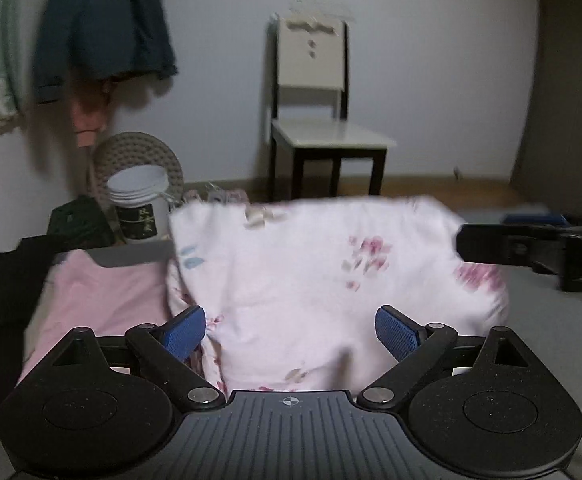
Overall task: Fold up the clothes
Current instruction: 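Lower the bundle onto the white folded clothes with both grippers, then open both grippers and withdraw them from the stacked bundle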
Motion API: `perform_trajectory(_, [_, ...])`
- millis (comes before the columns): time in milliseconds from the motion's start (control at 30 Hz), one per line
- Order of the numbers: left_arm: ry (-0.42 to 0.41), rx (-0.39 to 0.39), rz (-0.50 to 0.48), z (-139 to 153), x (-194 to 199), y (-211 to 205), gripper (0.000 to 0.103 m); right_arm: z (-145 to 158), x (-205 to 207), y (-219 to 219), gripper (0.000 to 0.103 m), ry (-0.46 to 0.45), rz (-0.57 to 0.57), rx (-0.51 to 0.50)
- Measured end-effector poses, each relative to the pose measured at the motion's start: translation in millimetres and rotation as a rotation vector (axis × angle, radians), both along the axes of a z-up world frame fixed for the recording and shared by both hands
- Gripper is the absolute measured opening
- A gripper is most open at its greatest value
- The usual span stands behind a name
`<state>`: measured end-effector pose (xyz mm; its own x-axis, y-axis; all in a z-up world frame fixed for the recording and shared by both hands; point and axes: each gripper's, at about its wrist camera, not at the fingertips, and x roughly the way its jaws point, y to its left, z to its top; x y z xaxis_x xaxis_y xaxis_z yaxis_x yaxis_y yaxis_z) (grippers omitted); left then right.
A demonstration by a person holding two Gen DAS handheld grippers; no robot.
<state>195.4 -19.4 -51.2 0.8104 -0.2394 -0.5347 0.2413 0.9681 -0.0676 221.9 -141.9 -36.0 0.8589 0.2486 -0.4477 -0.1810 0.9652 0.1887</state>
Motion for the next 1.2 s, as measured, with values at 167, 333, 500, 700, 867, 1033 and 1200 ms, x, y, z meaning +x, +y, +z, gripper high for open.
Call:
perform_trajectory(167, [-0.017, -0.055, 0.065, 28.5, -50.8, 8.6, 0.093, 31.0, -62.9, 8.6, 0.102, -0.125, -0.021, -0.098])
perform_trajectory(333, [-0.013, -0.134, 0.13, 45.6, -105.5, 23.4, 0.097, 53.4, -129.5, 17.2, 0.103, -0.197, -0.026, -0.09])
perform_trajectory(500, [-0.041, -0.133, 0.187, 44.3, -159.9, 30.3, 0.097, 55.2, -191.0, 21.0, 0.103, -0.241, -0.054, -0.061])
perform_trajectory(700, [-0.091, -0.058, 0.173, 31.4, -233.7, 35.6, 0.098, 29.5, -249.9, 19.5, 0.103, -0.194, -0.124, -0.033])
perform_trajectory(867, [-0.081, -0.093, 0.171, 21.0, -273.9, 36.9, 0.103, -1.9, -276.9, 17.3, 0.103, -0.131, -0.138, -0.058])
perform_trajectory(1033, [-0.094, -0.038, 0.145, 12.9, -283.4, 24.2, 0.103, -17.1, -284.8, 14.1, 0.103, -0.119, -0.151, -0.077])
perform_trajectory(1200, [-0.073, -0.027, 0.161, -3.0, -273.7, 14.6, 0.103, -26.9, -281.6, 17.9, 0.103, -0.145, -0.164, -0.075])
